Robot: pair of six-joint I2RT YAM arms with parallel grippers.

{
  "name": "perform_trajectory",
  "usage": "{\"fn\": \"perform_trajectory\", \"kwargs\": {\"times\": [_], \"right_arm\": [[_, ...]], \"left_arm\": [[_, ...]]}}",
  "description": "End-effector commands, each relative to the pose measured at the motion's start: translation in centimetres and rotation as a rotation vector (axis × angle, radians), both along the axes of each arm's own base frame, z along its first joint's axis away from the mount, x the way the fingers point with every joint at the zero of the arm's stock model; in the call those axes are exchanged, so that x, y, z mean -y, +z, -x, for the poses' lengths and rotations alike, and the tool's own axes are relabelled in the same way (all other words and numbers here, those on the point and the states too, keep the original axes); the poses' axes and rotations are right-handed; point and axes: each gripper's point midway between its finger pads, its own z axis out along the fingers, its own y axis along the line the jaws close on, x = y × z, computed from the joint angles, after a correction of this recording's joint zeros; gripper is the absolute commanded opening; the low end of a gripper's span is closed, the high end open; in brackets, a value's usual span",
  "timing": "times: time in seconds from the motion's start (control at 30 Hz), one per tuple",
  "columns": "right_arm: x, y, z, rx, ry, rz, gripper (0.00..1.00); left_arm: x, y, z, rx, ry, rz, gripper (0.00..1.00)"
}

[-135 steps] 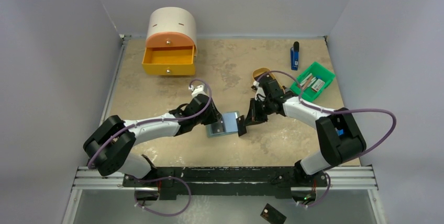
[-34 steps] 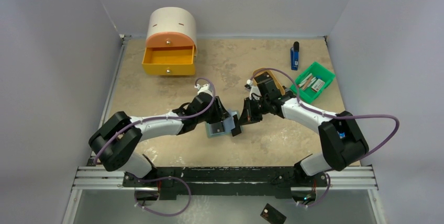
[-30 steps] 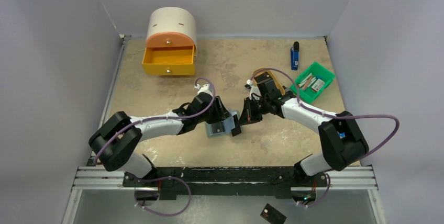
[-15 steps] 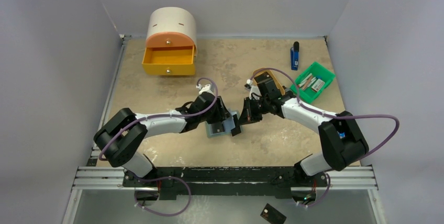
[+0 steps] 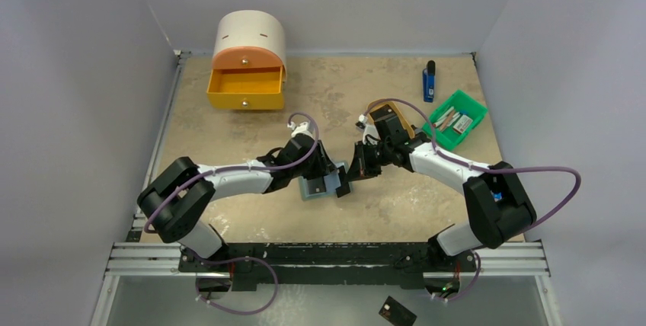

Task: Put the credit cards into the card holder
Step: Turn over the card slot in the card holder.

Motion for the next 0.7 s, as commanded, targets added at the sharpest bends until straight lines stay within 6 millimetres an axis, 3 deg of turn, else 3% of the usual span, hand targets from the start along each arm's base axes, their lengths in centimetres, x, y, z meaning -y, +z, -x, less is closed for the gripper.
{"fn": "perform_trajectory", "kwargs": {"times": [0.0,0.43,0.57,0.67], "right_arm": [[-0.6,0.8,0.2,0.018,0.027,-0.037,0.00],[0.0,0.4,0.3,0.021,0.010,-0.004,0.00],[1.7,0.1,-0.6,0.061,-0.063,0.105,0.00],[3.2,1.0,-1.1,0.113,-0.130,0.166,0.00]], "left_arm": [[1.0,1.3,-0.9,0.048,-0.011,0.025,0.30],[-0.9,-0.3,-0.7,0.044,0.014,-0.063,0.00],[-1.7,-1.1,-0.6,0.041,0.027,-0.102,0.00],[-2.2,-1.6,-0.4,0.038,0.035,-0.119,0.00]]}}
